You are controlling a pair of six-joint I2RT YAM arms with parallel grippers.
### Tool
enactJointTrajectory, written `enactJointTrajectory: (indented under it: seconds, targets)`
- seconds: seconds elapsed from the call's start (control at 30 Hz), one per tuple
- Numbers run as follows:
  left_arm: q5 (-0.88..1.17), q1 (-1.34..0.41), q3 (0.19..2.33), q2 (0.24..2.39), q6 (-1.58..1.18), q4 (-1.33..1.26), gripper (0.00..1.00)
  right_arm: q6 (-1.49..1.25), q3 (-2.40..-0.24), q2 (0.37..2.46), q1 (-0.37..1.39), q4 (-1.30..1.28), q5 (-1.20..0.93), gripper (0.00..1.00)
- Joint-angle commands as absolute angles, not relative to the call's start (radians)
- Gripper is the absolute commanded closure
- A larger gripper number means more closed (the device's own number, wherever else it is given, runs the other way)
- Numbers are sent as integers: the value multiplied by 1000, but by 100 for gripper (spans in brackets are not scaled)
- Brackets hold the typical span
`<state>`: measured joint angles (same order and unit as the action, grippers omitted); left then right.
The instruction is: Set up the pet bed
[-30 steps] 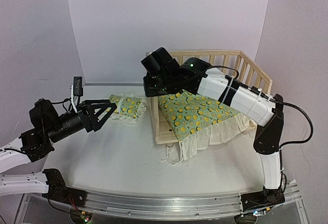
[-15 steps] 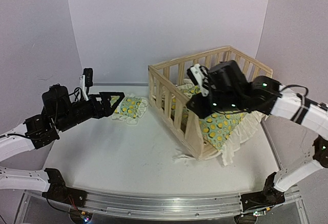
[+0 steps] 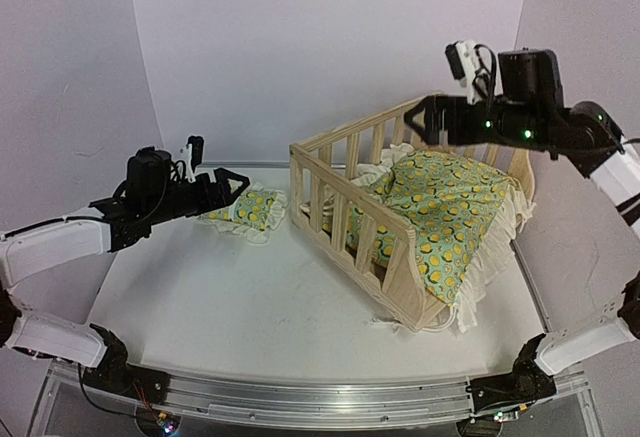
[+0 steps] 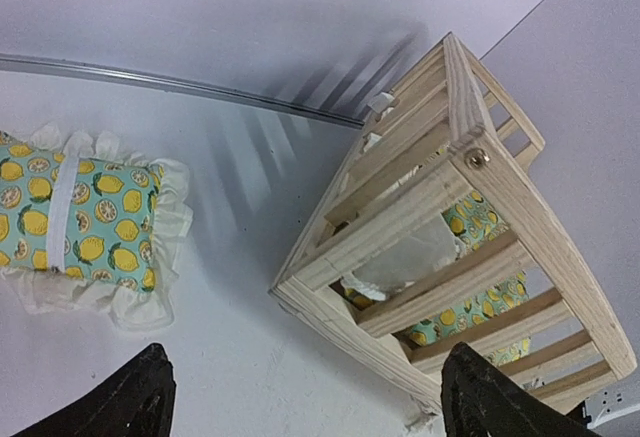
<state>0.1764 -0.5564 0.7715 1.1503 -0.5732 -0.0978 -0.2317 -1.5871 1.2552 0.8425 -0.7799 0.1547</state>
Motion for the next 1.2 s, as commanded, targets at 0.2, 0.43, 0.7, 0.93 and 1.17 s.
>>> enactJointTrajectory:
  seconds: [0.2,0.43,0.7,0.93,1.17]
  targets:
    - [366,-488,1014,1375,-492,-219,1,-145,-2050,1782,666,-680,182,2]
    - [462,-465,1008,1372,-483,-223,3,-101,-2004,1907,672,-695,-144,26]
    - [481,-465,875,1263,-502,-224,5,-71,-1815,1834,785,-672,-432,48]
    - [472,-465,815,1207,-482,-224,5,-116,-1634,1649,852,-676,-576,45]
    - [474,-454,821,1209,-425,-227,3,10,-1633,1659,590,-683,-302,31]
